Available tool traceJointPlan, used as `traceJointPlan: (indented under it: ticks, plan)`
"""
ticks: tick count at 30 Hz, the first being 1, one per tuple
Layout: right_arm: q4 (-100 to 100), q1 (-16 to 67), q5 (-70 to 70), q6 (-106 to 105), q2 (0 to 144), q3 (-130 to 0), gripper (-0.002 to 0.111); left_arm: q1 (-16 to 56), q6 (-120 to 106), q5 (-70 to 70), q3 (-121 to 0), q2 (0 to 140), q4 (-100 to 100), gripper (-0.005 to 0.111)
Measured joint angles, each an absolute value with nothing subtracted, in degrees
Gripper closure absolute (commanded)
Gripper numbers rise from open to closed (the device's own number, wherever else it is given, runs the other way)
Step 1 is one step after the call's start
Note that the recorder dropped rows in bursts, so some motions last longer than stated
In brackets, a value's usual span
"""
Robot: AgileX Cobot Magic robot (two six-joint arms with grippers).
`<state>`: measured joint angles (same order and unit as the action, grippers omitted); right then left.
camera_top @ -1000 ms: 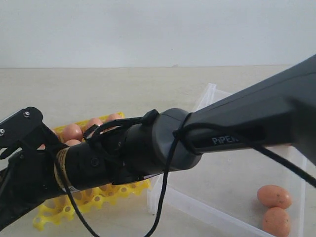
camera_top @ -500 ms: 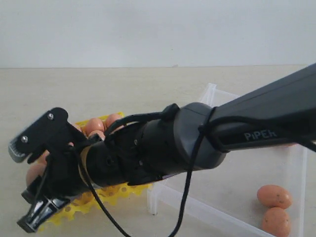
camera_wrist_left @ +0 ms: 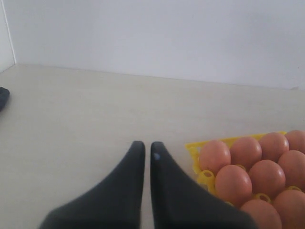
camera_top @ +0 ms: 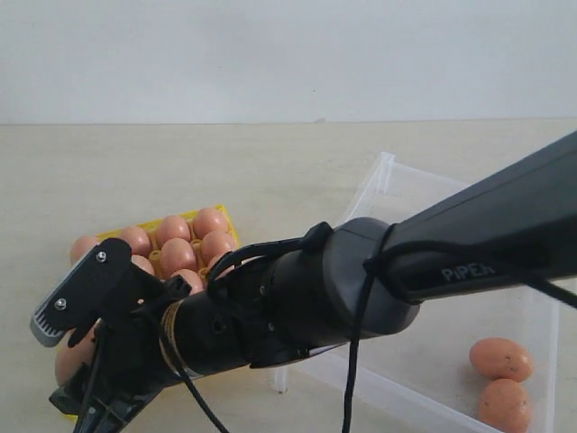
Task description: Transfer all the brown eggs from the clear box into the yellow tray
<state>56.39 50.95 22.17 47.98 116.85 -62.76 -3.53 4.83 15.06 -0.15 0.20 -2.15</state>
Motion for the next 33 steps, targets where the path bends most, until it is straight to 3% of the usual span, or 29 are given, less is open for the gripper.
traceJointPlan:
  ticks: [7,15,29,33]
  plan:
    - [54.7,50.9,22.1,47.3,118.3,-62.8,0.102,-3.5,4.8,15.1,-0.1,0.2,-2.2,0.103]
    - [52.7,50.9,22.4,46.7,118.3,-62.8,0.065,-3.5,4.8,15.1,-0.1,0.2,-2.2,0.103]
    - [48.2,50.9,23.0,44.4,118.3,-62.8,0.062,-3.5,4.8,15.1,-0.1,0.2,-2.2,0.103]
    - [48.1,50.9,23.1,41.9,118.3,-62.8,0.046,-3.5,4.8,15.1,-0.1,0.2,-2.2,0.103]
